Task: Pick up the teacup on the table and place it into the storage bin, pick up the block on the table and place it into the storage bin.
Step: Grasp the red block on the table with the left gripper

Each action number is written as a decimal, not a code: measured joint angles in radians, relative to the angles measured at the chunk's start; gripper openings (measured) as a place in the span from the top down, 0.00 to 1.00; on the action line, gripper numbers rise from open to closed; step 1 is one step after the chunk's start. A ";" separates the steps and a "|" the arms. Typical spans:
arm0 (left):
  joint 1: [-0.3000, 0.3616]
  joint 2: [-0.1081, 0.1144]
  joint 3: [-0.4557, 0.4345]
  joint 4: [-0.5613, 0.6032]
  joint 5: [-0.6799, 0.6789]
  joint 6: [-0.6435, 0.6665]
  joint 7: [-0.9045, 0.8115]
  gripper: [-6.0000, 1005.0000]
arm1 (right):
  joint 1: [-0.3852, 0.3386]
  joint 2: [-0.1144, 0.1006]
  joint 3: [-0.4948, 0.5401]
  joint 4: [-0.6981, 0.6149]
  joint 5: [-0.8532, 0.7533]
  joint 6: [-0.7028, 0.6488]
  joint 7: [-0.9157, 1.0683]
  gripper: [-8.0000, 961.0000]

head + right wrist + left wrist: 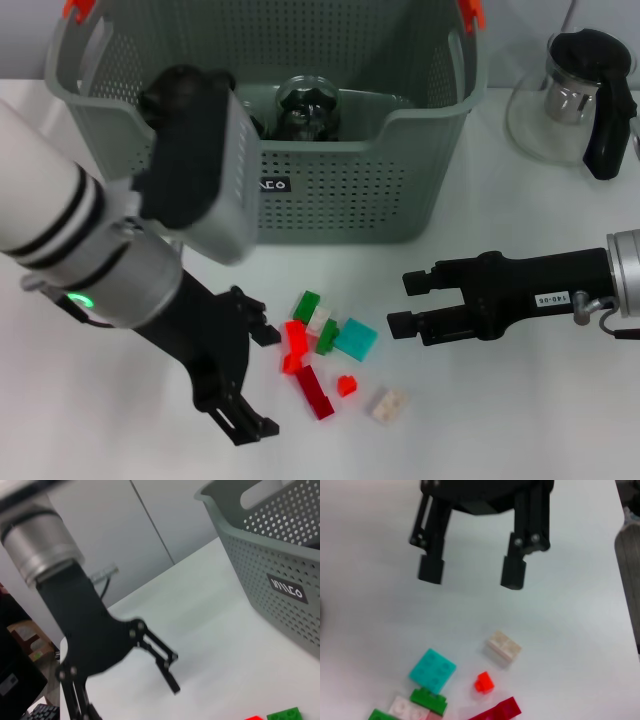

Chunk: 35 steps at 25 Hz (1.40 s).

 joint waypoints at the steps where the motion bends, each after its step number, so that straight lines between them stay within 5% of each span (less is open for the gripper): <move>1: 0.000 0.000 0.006 -0.001 0.000 -0.004 0.000 0.04 | -0.001 0.000 0.000 0.000 0.000 0.000 0.000 0.14; 24: -0.064 0.001 0.139 -0.172 0.098 -0.245 -0.104 0.04 | 0.001 -0.011 0.003 -0.001 0.002 0.003 0.000 0.14; 35: -0.080 0.005 0.150 -0.168 0.118 -0.312 -0.339 0.04 | -0.003 -0.011 0.013 -0.001 0.001 0.004 0.000 0.14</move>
